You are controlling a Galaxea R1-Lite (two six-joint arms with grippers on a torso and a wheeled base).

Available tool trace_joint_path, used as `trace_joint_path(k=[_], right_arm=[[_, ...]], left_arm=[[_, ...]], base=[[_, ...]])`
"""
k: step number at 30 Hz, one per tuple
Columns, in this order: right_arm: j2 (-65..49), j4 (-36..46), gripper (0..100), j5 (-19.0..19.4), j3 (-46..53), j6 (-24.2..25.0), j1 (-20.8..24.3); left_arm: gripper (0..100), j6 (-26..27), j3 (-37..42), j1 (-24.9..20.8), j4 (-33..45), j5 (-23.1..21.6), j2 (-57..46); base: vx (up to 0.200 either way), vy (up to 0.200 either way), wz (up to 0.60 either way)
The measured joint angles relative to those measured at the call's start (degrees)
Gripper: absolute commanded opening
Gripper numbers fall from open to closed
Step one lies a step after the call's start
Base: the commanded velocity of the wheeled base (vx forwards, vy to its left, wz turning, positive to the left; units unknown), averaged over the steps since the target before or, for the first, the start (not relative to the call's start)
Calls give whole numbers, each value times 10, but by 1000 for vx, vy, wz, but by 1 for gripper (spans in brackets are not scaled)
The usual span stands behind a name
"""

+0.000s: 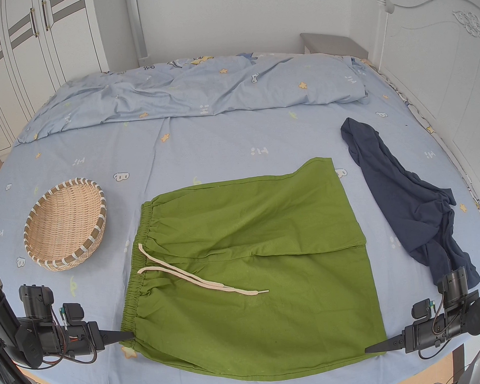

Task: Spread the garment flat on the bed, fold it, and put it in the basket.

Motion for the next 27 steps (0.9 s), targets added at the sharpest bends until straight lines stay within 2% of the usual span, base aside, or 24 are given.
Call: trace_joint_path(k=[10, 18, 23, 27], right_arm=[[0, 0, 0, 0, 6, -1, -15], [0, -1, 0, 0, 7, -1, -16], [0, -1, 0, 0, 7, -2, -16], [0, -1, 0, 1, 7, -1, -17]], left_arm=[[0, 7, 0, -4, -7, -2, 0], [0, -18, 0, -4, -13, -1, 0], [0, -15, 0, -4, -13, -1, -1], [0, -14, 0, -2, -15, -1, -3]], base=[[0, 0, 0], [0, 0, 0], [0, 0, 0], [200, 0, 0]])
